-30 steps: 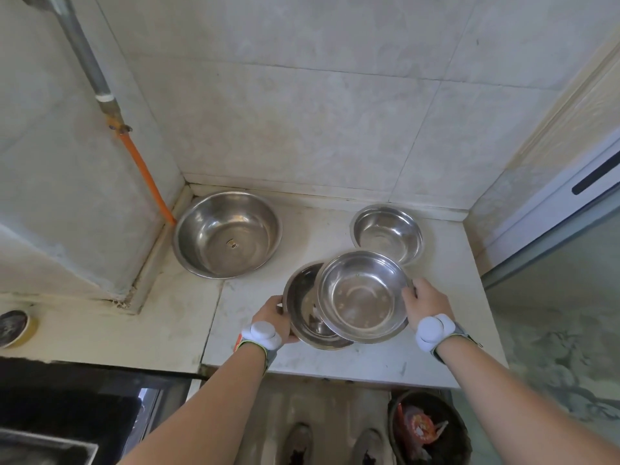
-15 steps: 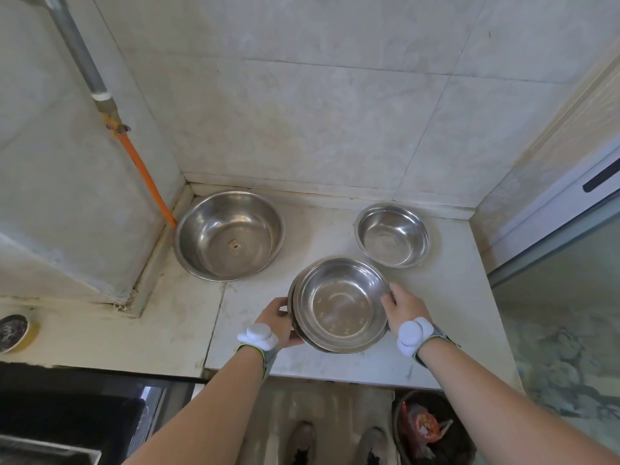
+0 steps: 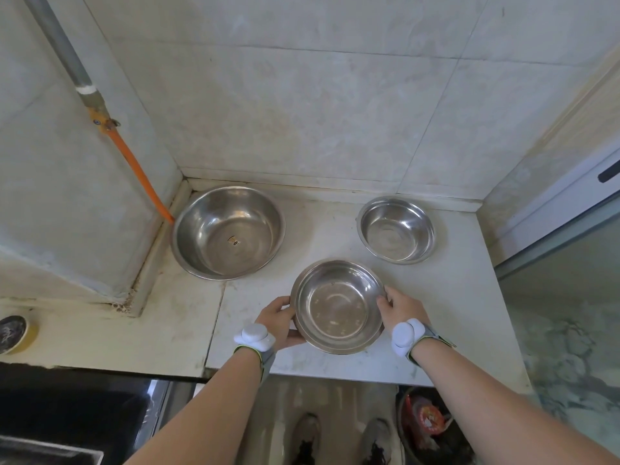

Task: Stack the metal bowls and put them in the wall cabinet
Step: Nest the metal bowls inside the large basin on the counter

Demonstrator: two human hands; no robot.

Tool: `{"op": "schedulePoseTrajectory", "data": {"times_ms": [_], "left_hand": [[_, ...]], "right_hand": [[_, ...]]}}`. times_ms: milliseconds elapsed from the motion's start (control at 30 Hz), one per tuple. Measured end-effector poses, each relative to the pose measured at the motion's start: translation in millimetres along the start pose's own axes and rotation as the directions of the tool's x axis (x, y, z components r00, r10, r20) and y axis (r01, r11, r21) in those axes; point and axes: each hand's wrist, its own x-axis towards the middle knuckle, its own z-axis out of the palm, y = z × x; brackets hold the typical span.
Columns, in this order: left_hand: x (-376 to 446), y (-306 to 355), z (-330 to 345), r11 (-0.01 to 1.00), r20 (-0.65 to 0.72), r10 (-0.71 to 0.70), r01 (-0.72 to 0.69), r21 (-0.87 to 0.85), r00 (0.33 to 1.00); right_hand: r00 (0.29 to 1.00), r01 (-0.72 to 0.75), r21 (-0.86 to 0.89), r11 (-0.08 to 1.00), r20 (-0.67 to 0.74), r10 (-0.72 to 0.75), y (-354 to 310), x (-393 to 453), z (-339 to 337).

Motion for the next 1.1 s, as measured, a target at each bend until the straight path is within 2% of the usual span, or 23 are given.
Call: {"op": "schedulePoseTrajectory", "data": {"times_ms": [167,400,500,700,867,1100], "left_hand": [[3.9,0.6,0.5,0.997,-0.004,0.037,-0.037,0.06,0.999],[15.0,4.8,0.3,0.991,-0.015,0.035,-0.033,0.126,0.999],[21.0,6.4,1.5,0.991,-0.027,0.031,-0.028,0.13,0.999],[28.1,8.2,9.5,0.993,-0.059,0.035,-0.028,0.115,0.998],[24.7,15.9,16.3,0.988,-0.041,0.021,-0.014,0.151,0.999],[22.0,17.2,16.2,0.982,-0.035,0.011,-0.004,0.19,0.999]], "right_hand": [[0.999,-0.005,-0.052,0.999,0.046,0.007,6.4,5.5,-0.5],[0.997,-0.02,-0.019,1.0,0.076,0.021,11.8,11.3,-3.8],[0.997,-0.06,0.077,0.995,0.053,0.056,13.7,17.9,-12.9],[0.972,-0.231,0.26,0.938,0.032,0.231,16.5,56.1,-45.9],[0.919,-0.387,0.519,0.762,0.148,0.366,21.0,91.5,-60.9],[0.893,-0.425,0.689,0.587,0.213,0.396,20.0,115.9,-43.8]]}}
